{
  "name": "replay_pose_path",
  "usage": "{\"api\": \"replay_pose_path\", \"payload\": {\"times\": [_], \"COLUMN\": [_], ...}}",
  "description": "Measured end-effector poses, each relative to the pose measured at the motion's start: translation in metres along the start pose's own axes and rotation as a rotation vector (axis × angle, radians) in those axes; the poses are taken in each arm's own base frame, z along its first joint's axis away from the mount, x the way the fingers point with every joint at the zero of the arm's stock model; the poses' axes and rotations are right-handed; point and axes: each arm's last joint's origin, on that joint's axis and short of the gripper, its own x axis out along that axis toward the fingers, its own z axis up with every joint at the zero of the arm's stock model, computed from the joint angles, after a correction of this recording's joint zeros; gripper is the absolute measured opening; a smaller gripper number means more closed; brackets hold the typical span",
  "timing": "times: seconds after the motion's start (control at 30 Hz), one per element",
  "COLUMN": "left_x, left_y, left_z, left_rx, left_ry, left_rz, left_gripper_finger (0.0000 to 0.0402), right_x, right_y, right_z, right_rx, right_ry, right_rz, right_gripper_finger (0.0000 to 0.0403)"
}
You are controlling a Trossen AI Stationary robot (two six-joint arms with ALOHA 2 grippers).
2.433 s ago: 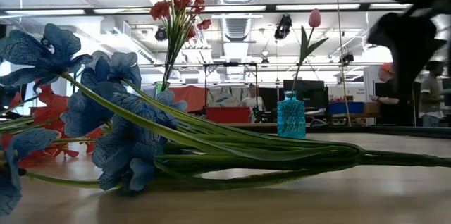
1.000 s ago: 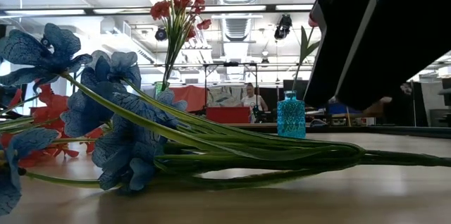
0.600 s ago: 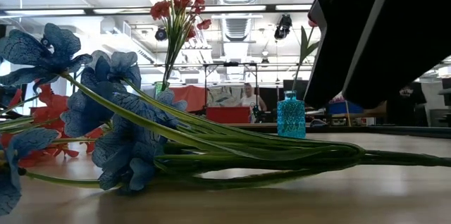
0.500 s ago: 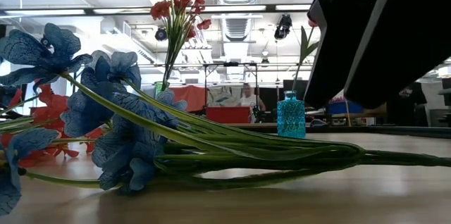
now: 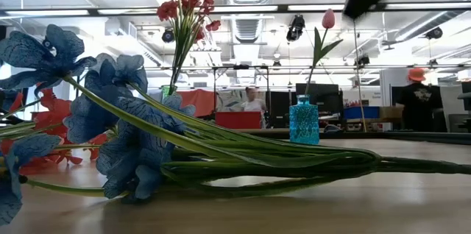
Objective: Sort flowers into vase by color
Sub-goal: Put the red flowers into the green vase
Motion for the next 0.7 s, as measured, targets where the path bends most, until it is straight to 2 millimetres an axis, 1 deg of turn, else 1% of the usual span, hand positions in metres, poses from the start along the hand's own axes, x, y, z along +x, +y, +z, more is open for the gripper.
{"api": "replay_pose_path", "payload": {"times": [0.1,0.2,0.3,0.43,0.53,0.6,0.7], "left_x": [0.01,0.022,0.035,0.05,0.057,0.062,0.071], "left_y": [-0.003,-0.005,-0.006,-0.008,-0.012,-0.016,-0.018], "left_z": [-0.005,-0.012,-0.017,-0.022,-0.023,-0.024,-0.025], "left_rx": [-0.018,-0.045,-0.072,-0.094,-0.119,-0.139,-0.153], "left_ry": [0.024,0.058,0.06,0.054,0.061,0.095,0.125], "left_rz": [0.034,0.081,0.134,0.181,0.17,0.15,0.169], "left_gripper_finger": [0.0042,0.0077,0.0114,0.0154,0.0175,0.0188,0.0209], "right_x": [-0.021,-0.04,-0.052,-0.059,-0.059,-0.059,-0.058], "right_y": [-0.001,-0.003,-0.004,-0.006,-0.007,-0.006,-0.006], "right_z": [0.003,0.006,0.007,0.008,0.008,0.008,0.007], "right_rx": [-0.007,-0.007,-0.012,-0.006,-0.009,-0.01,-0.009], "right_ry": [-0.066,-0.136,-0.18,-0.197,-0.197,-0.196,-0.195], "right_rz": [-0.009,-0.02,-0.031,-0.025,-0.026,-0.025,-0.026], "right_gripper_finger": [0.0327,0.0327,0.0327,0.0327,0.0327,0.0327,0.0327]}}
